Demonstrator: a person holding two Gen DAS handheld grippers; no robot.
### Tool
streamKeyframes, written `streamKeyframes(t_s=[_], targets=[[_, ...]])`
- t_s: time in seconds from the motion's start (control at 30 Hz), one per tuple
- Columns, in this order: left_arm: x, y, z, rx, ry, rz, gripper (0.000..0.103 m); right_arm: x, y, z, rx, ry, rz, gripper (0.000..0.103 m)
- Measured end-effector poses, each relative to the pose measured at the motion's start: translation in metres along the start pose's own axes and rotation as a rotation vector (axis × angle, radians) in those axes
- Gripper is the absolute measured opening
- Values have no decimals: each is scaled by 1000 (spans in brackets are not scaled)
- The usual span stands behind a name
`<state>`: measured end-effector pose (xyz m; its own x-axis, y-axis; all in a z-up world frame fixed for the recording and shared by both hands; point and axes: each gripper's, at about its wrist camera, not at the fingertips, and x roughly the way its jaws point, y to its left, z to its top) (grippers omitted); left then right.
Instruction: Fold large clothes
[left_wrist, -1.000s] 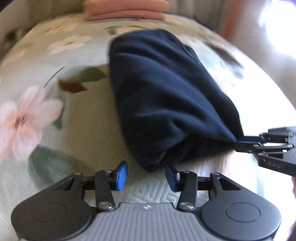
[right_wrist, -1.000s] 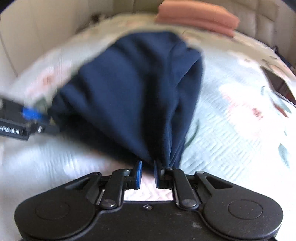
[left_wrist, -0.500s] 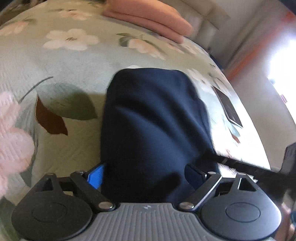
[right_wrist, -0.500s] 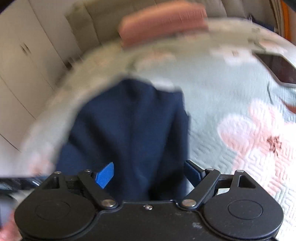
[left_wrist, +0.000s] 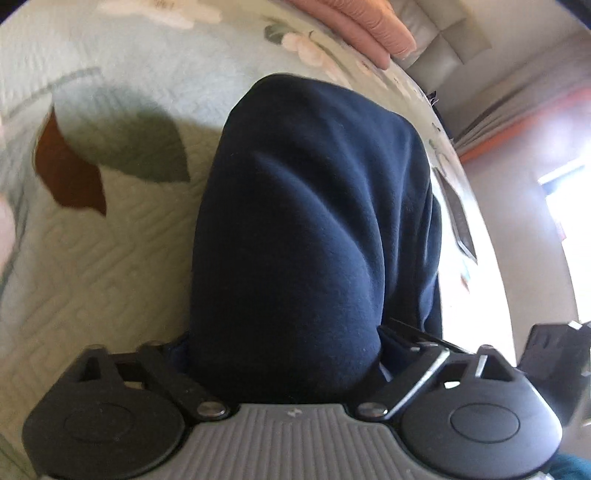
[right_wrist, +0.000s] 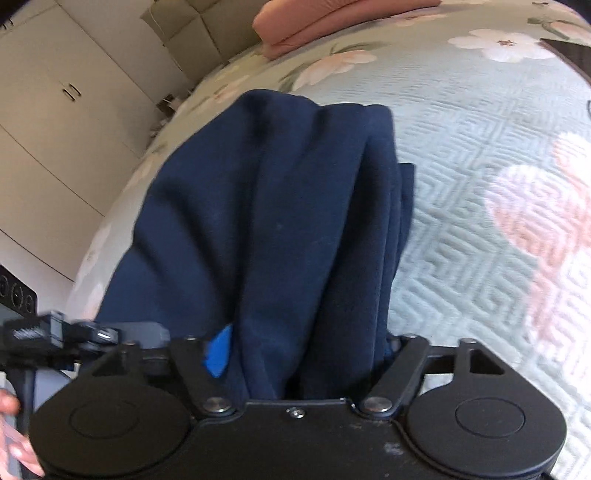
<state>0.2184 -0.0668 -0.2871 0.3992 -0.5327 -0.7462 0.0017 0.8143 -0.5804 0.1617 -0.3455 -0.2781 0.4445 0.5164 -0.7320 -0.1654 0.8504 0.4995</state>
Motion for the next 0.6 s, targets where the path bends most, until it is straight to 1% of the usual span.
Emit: streamKeyframes(t_s=[0.03, 0.07, 0.1, 0.13, 0.17, 0.23, 0.3, 0.33, 0.4, 0.47, 0.53, 0.6], targets=[[-5, -4, -3, 17, -25, 7, 75, -2, 1, -2, 2, -6, 8, 75], [-11, -9, -7, 28, -45, 14, 65, -4, 4, -4, -12, -11, 16, 73], [-18, -16, -11, 57, -64, 29, 60, -6, 7, -4, -36, -14, 21, 70], [-22, -22, -14, 84, -76, 38, 58, -10, 13, -3, -67, -3, 33, 69], [-30, -27, -16, 104, -86, 32, 57, -13, 20, 0, -104, 8, 57, 68], [-51, -34, -18, 124, -106, -19, 57, -26, 33, 3, -144, -2, 128, 65], [-85, -36, -26, 142, -160, -70, 57, -44, 46, 0, -134, -27, 186, 65], [-102, -33, -29, 135, -176, -90, 57, -56, 57, -5, -129, -45, 210, 65], [-139, -25, -44, 123, -209, -112, 57, -75, 81, -16, -137, -76, 238, 65], [-174, -16, -60, 120, -237, -112, 57, -92, 115, -33, -166, -98, 255, 65], [-205, -5, -77, 114, -252, -106, 57, -102, 145, -53, -188, -100, 254, 65], [-231, 11, -98, 99, -246, -96, 57, -104, 170, -78, -191, -91, 251, 65]])
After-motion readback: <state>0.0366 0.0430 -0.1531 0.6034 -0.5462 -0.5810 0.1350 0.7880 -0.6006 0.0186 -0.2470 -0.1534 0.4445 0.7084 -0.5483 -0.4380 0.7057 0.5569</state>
